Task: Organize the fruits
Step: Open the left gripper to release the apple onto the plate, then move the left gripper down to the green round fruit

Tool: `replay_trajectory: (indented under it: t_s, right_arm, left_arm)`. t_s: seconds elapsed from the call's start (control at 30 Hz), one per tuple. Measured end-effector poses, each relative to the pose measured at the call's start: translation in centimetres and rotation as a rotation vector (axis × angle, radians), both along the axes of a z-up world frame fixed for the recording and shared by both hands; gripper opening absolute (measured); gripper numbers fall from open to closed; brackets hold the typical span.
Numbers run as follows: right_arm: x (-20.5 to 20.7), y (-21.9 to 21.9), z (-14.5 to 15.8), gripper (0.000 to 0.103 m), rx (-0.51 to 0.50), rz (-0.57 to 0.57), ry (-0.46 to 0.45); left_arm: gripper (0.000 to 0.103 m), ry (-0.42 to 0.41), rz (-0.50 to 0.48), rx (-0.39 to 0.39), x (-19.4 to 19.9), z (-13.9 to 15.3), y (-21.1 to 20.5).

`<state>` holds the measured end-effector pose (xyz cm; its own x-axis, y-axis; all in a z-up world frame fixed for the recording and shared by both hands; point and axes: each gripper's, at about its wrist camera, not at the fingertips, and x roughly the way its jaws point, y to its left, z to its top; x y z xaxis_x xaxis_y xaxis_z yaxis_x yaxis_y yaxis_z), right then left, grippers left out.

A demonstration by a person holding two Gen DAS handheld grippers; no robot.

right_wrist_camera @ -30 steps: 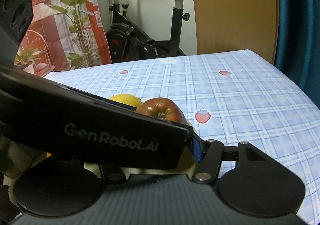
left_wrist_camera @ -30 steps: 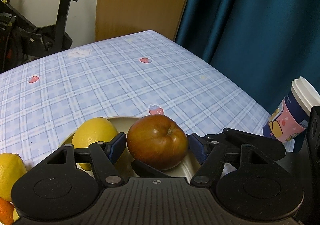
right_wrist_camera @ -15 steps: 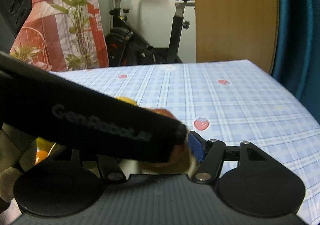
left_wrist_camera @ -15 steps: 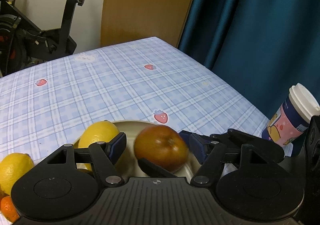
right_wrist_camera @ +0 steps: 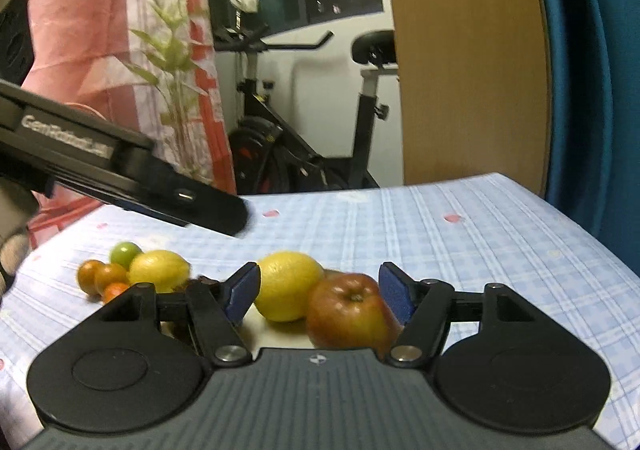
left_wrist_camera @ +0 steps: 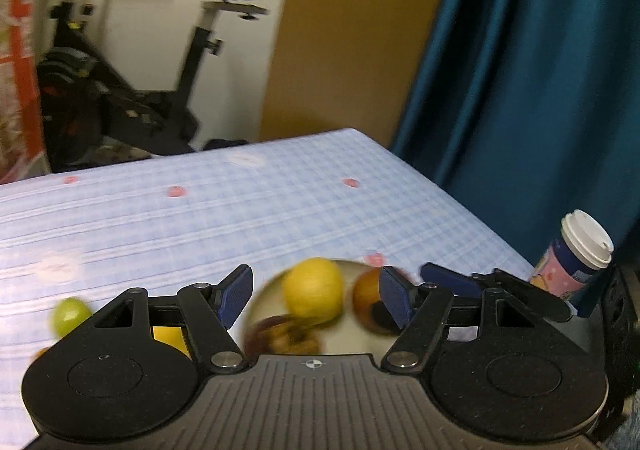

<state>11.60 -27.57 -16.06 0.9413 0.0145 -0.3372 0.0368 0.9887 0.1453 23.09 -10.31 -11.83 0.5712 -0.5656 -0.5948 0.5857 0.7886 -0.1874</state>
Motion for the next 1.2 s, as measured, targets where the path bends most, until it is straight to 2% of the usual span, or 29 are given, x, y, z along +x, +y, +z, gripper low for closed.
replay_trajectory:
  t_s: [0.2,0.37,0.47,0.67,0.77,0.9,1.03,1.2]
  right_arm:
    - [-0.1,2.3,0.4,0.069,-0.033,0.082,-0.017]
    - [-0.1,4.8,0.6,0.068,-0.074,0.166,-0.02]
    - [0.1,6.4,0.3,0.068,-0.095,0.227,0.001]
    - [1.2,9.4,0.1,0.068,-0.126,0.333,0.052]
    - [2.2,10.6,0.0,0.068,-0.151,0.369,0.078]
    - [3.7,12.0,-0.7,0.064,-0.204,0.391,0.131]
    - [5.2,13.6,-1.2,0.061,-0.293,0.413,0.157]
    - [7.2,15.0,-1.9,0.055,-0.42,0.414,0.193]
  left_arm:
    - [0.072,-0.019,0.112,0.029,-1.2,0.4,5.8]
    - [0.073,-0.015,0.235,0.015,-2.3,0.4,9.9]
    - [0.08,-0.031,0.29,0.031,-3.0,0.4,11.1]
    - [0.081,-0.072,0.337,0.057,-3.9,-0.5,11.6]
    - [0.081,-0.043,0.36,0.027,-4.6,-1.3,12.8]
    - [0.081,0.015,0.439,-0.03,-4.8,-2.6,15.2]
    - [0.081,0.027,0.479,-0.081,-4.8,-3.0,16.7]
    - [0.081,0.021,0.473,-0.108,-4.9,-3.0,16.8]
